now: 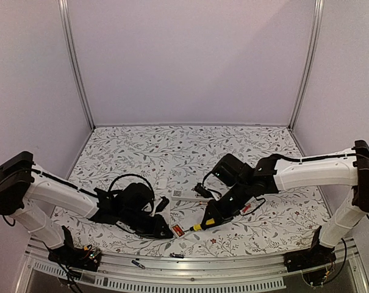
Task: Unload the batteries from the remote control
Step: Remove the battery from the remote control without the battery cover, then move the remote control without the battery cover to the center of the board.
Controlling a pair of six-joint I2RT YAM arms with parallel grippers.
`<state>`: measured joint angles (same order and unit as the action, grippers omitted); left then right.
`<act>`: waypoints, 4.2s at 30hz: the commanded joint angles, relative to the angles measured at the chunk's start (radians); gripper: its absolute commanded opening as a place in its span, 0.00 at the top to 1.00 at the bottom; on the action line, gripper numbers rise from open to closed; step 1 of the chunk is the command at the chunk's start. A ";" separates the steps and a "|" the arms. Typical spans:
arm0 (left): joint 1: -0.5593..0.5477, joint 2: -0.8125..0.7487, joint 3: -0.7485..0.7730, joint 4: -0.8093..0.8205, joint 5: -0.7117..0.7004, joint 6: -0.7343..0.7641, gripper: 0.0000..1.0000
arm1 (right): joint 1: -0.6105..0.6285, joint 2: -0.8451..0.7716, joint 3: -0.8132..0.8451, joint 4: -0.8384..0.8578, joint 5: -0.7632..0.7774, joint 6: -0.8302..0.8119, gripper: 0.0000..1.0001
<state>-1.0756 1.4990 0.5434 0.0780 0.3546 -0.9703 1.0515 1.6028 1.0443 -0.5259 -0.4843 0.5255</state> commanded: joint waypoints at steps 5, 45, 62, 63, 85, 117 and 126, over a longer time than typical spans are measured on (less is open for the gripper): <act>-0.011 0.073 0.026 0.005 -0.019 0.032 0.86 | -0.004 0.045 0.035 -0.033 -0.001 -0.016 1.00; -0.012 0.189 0.027 0.026 -0.065 0.074 0.94 | -0.048 0.006 -0.450 0.966 -0.232 0.359 1.00; -0.010 0.191 0.021 0.043 -0.106 0.067 0.95 | -0.048 -0.045 -0.515 1.131 -0.238 0.455 1.00; -0.010 0.180 0.015 0.044 -0.113 0.065 0.95 | -0.048 -0.046 -0.519 1.129 -0.235 0.456 1.00; 0.052 -0.080 0.108 -0.133 -0.248 0.215 0.35 | -0.050 -0.303 -0.422 0.504 0.247 0.301 1.00; 0.024 0.261 0.350 -0.182 -0.119 0.279 0.19 | -0.050 -0.398 -0.496 0.462 0.373 0.342 1.00; -0.005 0.295 0.362 -0.095 -0.043 0.251 0.19 | -0.049 -0.454 -0.524 0.428 0.448 0.381 1.00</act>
<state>-1.0523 1.7599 0.8845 -0.0540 0.2596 -0.7078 0.9997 1.1824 0.5327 -0.0731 -0.0902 0.8833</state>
